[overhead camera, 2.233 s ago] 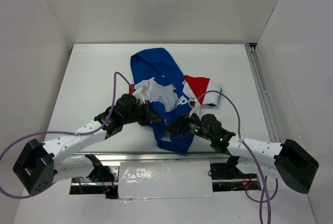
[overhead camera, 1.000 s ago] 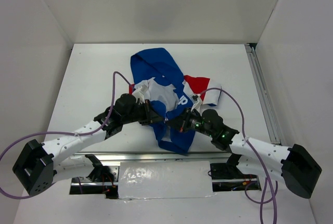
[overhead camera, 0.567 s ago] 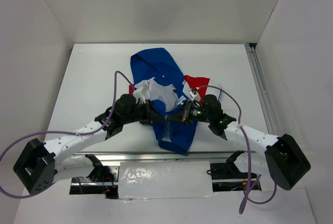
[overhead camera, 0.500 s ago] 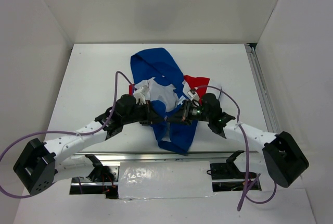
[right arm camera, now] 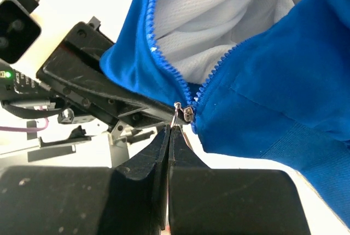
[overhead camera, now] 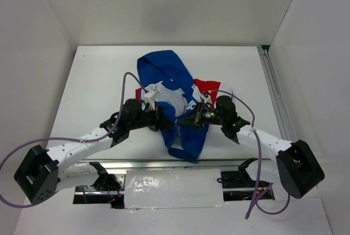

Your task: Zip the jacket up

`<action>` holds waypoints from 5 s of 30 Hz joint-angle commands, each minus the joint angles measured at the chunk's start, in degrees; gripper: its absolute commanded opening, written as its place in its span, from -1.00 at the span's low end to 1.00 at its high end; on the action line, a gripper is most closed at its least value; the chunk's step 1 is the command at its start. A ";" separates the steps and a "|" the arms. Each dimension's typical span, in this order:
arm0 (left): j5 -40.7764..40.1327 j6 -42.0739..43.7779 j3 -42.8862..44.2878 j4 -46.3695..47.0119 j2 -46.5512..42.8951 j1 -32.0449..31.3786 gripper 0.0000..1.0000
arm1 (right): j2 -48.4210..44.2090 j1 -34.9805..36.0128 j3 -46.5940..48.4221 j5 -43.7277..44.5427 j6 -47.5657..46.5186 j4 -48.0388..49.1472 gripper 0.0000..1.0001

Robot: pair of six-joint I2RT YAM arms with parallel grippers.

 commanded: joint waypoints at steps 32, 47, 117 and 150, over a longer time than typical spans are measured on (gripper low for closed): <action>-12.67 10.15 6.80 -16.10 -1.02 -3.87 0.58 | -6.60 7.26 2.38 26.38 2.59 -2.58 -1.00; -5.38 -20.24 -3.48 -9.83 -15.27 -5.28 0.72 | -2.81 9.10 -1.92 23.47 13.65 8.13 -1.00; -42.91 -36.08 7.49 -12.33 0.37 -16.26 -0.27 | -4.49 7.79 -1.40 22.95 17.80 5.94 -1.00; -55.22 -39.01 10.40 -16.68 1.79 -20.13 -0.16 | -4.32 7.97 -0.43 20.40 16.74 6.20 -1.00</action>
